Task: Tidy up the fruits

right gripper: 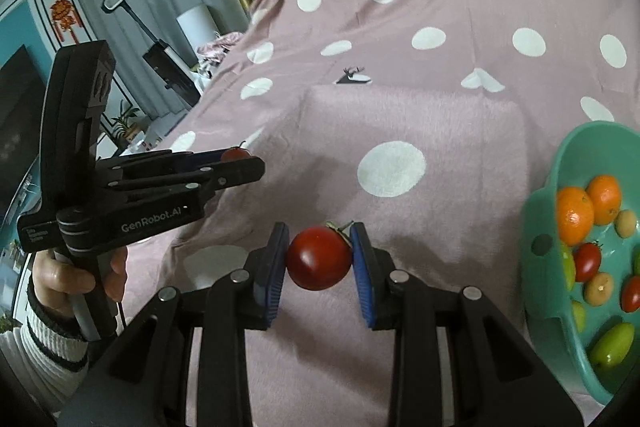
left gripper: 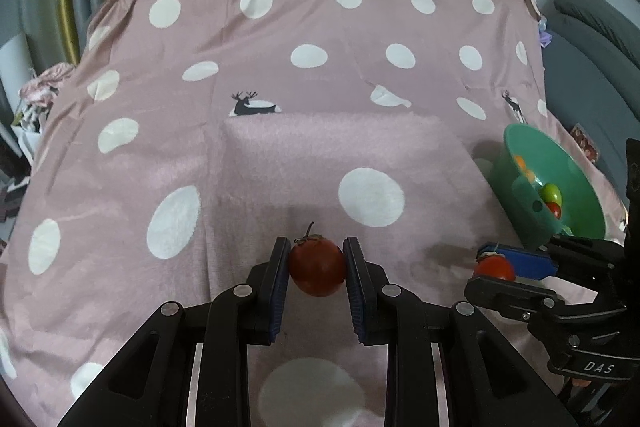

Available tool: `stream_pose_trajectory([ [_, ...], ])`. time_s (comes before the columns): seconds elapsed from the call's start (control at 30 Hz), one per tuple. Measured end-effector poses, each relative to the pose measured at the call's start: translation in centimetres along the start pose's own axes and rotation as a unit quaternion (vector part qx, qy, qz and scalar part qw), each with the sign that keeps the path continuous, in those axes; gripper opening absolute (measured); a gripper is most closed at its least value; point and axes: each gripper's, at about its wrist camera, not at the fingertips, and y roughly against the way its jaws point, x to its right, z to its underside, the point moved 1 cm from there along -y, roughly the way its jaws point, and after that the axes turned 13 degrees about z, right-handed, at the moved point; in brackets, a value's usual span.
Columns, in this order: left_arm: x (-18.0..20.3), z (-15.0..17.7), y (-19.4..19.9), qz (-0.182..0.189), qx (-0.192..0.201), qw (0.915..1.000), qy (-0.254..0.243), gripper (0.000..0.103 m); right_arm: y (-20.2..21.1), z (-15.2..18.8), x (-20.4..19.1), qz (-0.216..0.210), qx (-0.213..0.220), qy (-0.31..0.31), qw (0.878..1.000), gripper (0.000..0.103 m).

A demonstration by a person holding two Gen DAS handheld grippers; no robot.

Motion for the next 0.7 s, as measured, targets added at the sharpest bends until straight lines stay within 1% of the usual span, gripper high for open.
stream_pose_trajectory([
  [0.13, 1.1, 0.1, -0.1, -0.002, -0.003, 1.0000, -0.005, 0.027, 0.6, 0.3, 0.3, -0.004, 0.010, 0.004, 1.000, 0.032],
  [0.2, 1.5, 0.2, -0.1, -0.003, -0.004, 1.0000, -0.002, 0.027, 0.8, 0.5, 0.7, -0.013, 0.014, 0.001, 1.000, 0.032],
  [0.57, 3.4, 0.6, -0.6, 0.000, -0.009, 1.0000, 0.004, 0.027, 1.5, 1.2, 2.9, -0.033, 0.034, -0.024, 0.999, 0.032],
  [0.7, 4.2, 0.7, -1.2, -0.003, -0.019, 0.9998, -0.001, 0.027, 2.2, 1.2, 3.4, -0.041, 0.046, -0.031, 0.998, 0.032],
])
